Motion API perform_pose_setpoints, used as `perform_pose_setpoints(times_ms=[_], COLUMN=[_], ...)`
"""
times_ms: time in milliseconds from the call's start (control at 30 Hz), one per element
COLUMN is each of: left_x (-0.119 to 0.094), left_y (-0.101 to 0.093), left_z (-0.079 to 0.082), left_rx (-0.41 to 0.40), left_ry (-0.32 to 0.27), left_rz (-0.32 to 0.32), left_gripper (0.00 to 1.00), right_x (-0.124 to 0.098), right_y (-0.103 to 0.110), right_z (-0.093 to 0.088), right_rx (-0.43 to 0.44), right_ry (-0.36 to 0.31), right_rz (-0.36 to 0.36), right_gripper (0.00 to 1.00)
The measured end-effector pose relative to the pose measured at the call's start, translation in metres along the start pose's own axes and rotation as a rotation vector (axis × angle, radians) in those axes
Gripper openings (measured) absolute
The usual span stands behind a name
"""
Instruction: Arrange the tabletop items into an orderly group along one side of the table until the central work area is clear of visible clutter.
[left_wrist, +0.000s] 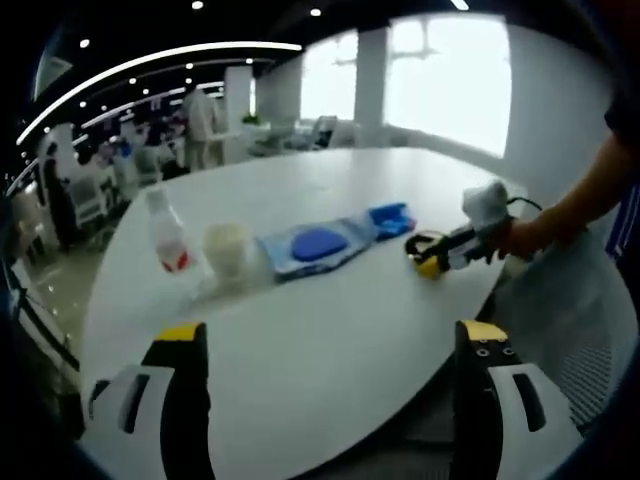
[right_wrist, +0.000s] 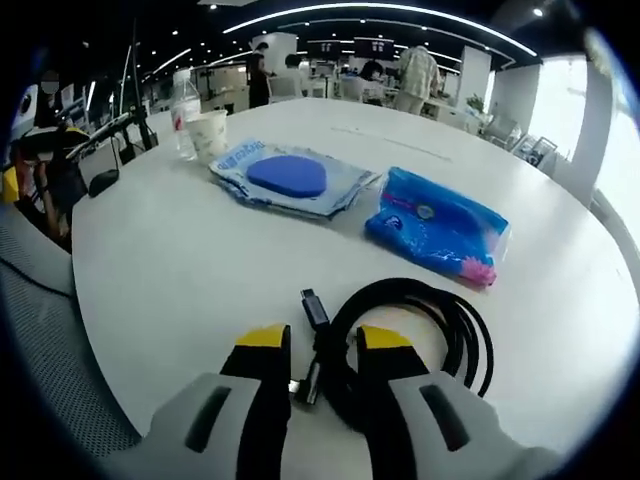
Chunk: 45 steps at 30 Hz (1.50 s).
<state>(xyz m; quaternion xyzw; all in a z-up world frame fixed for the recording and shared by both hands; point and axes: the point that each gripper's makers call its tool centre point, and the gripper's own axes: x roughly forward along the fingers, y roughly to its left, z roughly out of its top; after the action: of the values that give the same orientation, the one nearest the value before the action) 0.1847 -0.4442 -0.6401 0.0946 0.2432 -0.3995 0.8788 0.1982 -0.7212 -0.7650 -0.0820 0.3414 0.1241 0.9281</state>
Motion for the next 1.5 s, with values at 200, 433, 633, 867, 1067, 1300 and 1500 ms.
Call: perform_pose_setpoints(times_ms=[200,433,633,867,1067,1300,1500], left_x=[0.0,0.0,0.0,0.0,0.0,0.0,-0.001], left_y=[0.002,0.001,0.001,0.001,0.001,-0.001,-0.002], left_z=[-0.001,-0.001,-0.001,-0.003,-0.003,-0.002,-0.001], left_rx=[-0.002,0.006,0.004,0.016,0.022,0.023,0.023], left_ry=[0.002,0.009,0.007,0.016,0.017,0.015,0.008], left_rz=[0.005,0.001,0.0,-0.001,0.0,-0.008,-0.008], left_gripper=[0.99,0.98,0.98,0.98,0.98,0.98,0.98], right_x=[0.0,0.0,0.002,0.0,-0.003,-0.013,-0.021], right_y=[-0.001,0.0,-0.001,-0.002,-0.003,-0.007,-0.012], right_z=[-0.003,-0.003,-0.004,-0.001,0.005,0.016,0.018], right_rx=[0.025,0.011,0.048,0.085,0.129,0.14,0.124], right_ry=[0.009,0.018,0.028,0.03,0.022,0.005,0.007], right_rz=[-0.006,-0.002,0.008,0.023,0.032,0.044,0.043], right_gripper=[0.14,0.13,0.12,0.11,0.1,0.1,0.09])
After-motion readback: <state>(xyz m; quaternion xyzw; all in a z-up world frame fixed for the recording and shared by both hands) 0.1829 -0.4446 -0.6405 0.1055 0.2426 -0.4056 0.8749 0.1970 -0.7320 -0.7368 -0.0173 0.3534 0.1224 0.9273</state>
